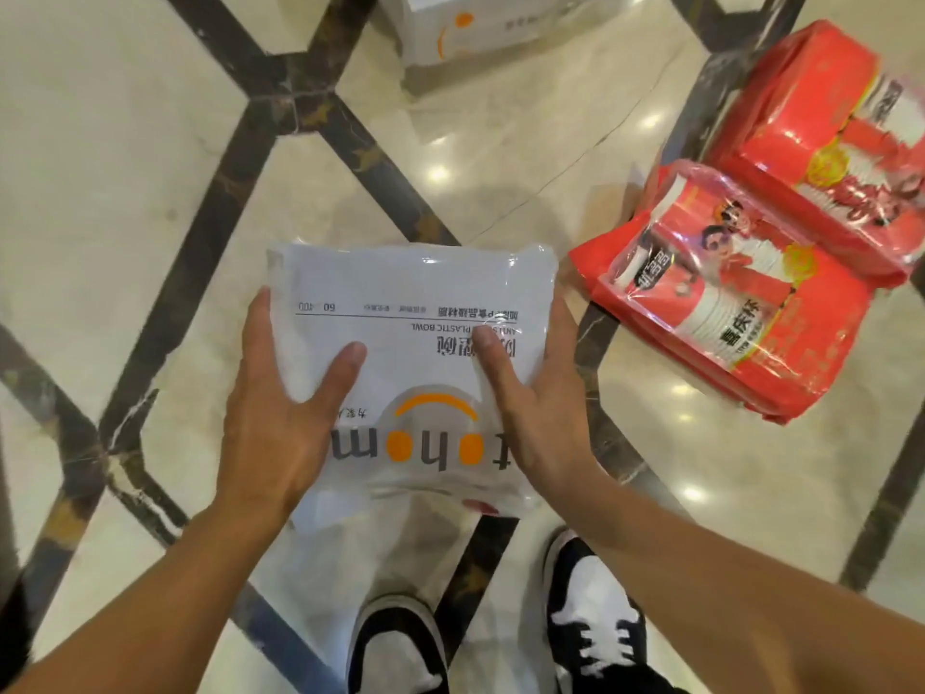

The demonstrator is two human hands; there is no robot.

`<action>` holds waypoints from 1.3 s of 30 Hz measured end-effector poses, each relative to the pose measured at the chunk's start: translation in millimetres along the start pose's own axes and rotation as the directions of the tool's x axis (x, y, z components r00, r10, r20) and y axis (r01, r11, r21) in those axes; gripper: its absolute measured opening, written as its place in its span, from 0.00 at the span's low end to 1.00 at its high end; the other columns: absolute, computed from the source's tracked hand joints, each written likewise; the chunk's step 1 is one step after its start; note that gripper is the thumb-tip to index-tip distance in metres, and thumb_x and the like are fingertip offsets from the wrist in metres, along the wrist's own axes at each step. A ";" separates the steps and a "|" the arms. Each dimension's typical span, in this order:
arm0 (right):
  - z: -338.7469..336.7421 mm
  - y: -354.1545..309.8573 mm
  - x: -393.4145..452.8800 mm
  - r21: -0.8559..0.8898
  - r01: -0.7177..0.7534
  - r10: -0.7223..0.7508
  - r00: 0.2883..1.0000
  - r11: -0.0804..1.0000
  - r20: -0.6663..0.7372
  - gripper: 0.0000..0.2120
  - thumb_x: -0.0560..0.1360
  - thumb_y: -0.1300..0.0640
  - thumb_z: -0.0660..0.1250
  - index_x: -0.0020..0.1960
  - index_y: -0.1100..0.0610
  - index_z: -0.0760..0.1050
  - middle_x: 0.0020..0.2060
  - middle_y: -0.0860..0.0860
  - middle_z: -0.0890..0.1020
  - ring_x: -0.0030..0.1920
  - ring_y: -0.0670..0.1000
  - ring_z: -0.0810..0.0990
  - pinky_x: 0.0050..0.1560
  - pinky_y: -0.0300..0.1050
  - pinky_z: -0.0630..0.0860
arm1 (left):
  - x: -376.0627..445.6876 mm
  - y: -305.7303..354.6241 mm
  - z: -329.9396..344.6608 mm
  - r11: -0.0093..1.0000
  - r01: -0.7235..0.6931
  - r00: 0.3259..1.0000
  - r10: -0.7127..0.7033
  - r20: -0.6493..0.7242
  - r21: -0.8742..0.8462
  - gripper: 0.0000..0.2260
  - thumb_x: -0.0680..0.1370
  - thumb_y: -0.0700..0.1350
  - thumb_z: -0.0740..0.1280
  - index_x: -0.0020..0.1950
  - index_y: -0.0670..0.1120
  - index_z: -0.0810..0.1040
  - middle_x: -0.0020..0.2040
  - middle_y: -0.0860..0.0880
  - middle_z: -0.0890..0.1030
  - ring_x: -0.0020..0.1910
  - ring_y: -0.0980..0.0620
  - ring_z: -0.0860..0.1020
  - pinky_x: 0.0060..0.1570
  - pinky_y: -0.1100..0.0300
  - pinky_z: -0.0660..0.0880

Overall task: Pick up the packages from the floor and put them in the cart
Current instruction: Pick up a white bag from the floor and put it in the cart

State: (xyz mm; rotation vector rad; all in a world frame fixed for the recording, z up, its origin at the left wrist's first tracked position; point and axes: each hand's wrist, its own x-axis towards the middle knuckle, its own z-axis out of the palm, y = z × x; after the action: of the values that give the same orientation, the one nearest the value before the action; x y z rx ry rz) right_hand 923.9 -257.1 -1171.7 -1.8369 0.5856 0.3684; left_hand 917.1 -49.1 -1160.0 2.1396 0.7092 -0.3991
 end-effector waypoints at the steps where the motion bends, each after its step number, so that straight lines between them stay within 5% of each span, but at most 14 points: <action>1: 1.0 -1.8 0.8 0.026 -0.005 0.004 1.000 1.000 0.011 0.32 0.74 0.34 0.70 0.74 0.33 0.61 0.58 0.27 0.80 0.58 0.30 0.80 0.56 0.29 0.76 | -0.8 1.0 1.3 0.999 0.007 1.000 -0.008 -0.006 -0.032 0.42 0.73 0.69 0.67 0.83 0.61 0.54 0.77 0.59 0.70 0.70 0.53 0.73 0.62 0.66 0.73; 3: 0.2 -7.4 3.7 0.037 -0.006 0.005 1.000 0.999 0.022 0.31 0.73 0.34 0.72 0.71 0.31 0.63 0.55 0.28 0.81 0.55 0.29 0.81 0.53 0.29 0.75 | -2.1 5.6 3.1 0.997 0.023 1.000 -0.024 -0.008 -0.080 0.41 0.73 0.66 0.66 0.83 0.61 0.55 0.73 0.60 0.72 0.64 0.58 0.73 0.46 0.77 0.70; 6: -4.3 -22.7 3.4 -0.005 0.021 -0.021 1.000 1.000 0.018 0.28 0.74 0.37 0.74 0.69 0.32 0.65 0.55 0.31 0.82 0.54 0.29 0.80 0.51 0.28 0.74 | -5.8 19.0 -3.5 0.994 0.006 1.000 -0.007 -0.009 -0.105 0.38 0.75 0.65 0.67 0.82 0.62 0.57 0.69 0.61 0.74 0.61 0.58 0.74 0.42 0.75 0.68; 13: -59.7 -121.5 -25.6 0.045 0.080 -0.080 0.997 0.996 0.006 0.22 0.75 0.38 0.74 0.65 0.29 0.69 0.56 0.30 0.83 0.57 0.32 0.81 0.55 0.29 0.75 | -45.4 106.5 -59.0 0.988 -0.038 0.998 0.031 -0.050 -0.151 0.36 0.76 0.66 0.70 0.80 0.65 0.59 0.71 0.62 0.75 0.68 0.56 0.75 0.69 0.51 0.72; 18: -134.1 -250.9 -61.1 0.076 0.151 -0.149 0.988 0.986 -0.034 0.26 0.74 0.36 0.74 0.70 0.36 0.72 0.59 0.35 0.84 0.59 0.36 0.83 0.60 0.40 0.79 | -93.2 235.5 -129.7 0.980 -0.112 0.993 0.103 -0.061 -0.164 0.33 0.77 0.61 0.71 0.79 0.65 0.62 0.62 0.63 0.80 0.54 0.67 0.80 0.42 0.74 0.73; 23: -235.6 -418.4 -108.4 0.078 0.221 -0.205 0.964 0.972 -0.171 0.27 0.72 0.36 0.75 0.68 0.40 0.73 0.50 0.32 0.84 0.50 0.33 0.83 0.52 0.35 0.80 | -147.4 405.5 -219.2 0.948 -0.267 0.963 0.253 -0.098 -0.175 0.32 0.74 0.67 0.70 0.75 0.71 0.62 0.58 0.66 0.80 0.55 0.57 0.82 0.51 0.53 0.80; 27: -319.3 -534.4 -174.2 0.123 0.306 -0.269 0.930 0.944 -0.249 0.22 0.73 0.33 0.74 0.64 0.32 0.72 0.53 0.35 0.86 0.52 0.39 0.86 0.53 0.46 0.83 | -213.9 532.5 -289.4 0.879 -0.450 0.893 0.442 -0.086 -0.157 0.32 0.74 0.68 0.70 0.76 0.69 0.61 0.60 0.65 0.79 0.59 0.57 0.79 0.59 0.47 0.78; 34: -437.5 -664.4 -327.4 0.073 0.429 -0.353 0.818 0.900 -0.453 0.25 0.72 0.32 0.73 0.66 0.39 0.76 0.54 0.33 0.85 0.53 0.35 0.84 0.57 0.46 0.80 | -358.0 680.4 -388.2 0.728 -0.670 0.738 0.675 -0.017 -0.145 0.32 0.73 0.71 0.67 0.76 0.69 0.62 0.64 0.62 0.80 0.61 0.52 0.80 0.59 0.48 0.77; 39: -516.1 -698.5 -454.0 0.025 0.497 -0.346 0.639 0.868 -0.687 0.25 0.73 0.31 0.73 0.67 0.38 0.76 0.56 0.33 0.84 0.56 0.36 0.83 0.57 0.49 0.79 | -461.3 760.4 -412.3 0.549 -0.807 0.548 0.833 0.069 -0.218 0.32 0.73 0.71 0.68 0.75 0.66 0.66 0.58 0.67 0.78 0.60 0.50 0.78 0.53 0.52 0.72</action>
State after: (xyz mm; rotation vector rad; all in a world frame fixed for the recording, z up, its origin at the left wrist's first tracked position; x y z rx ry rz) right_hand 921.6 -466.0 -214.3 -1.7987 0.6062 -0.6965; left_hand 1032.6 -262.4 -210.2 1.9864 -0.4121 0.0166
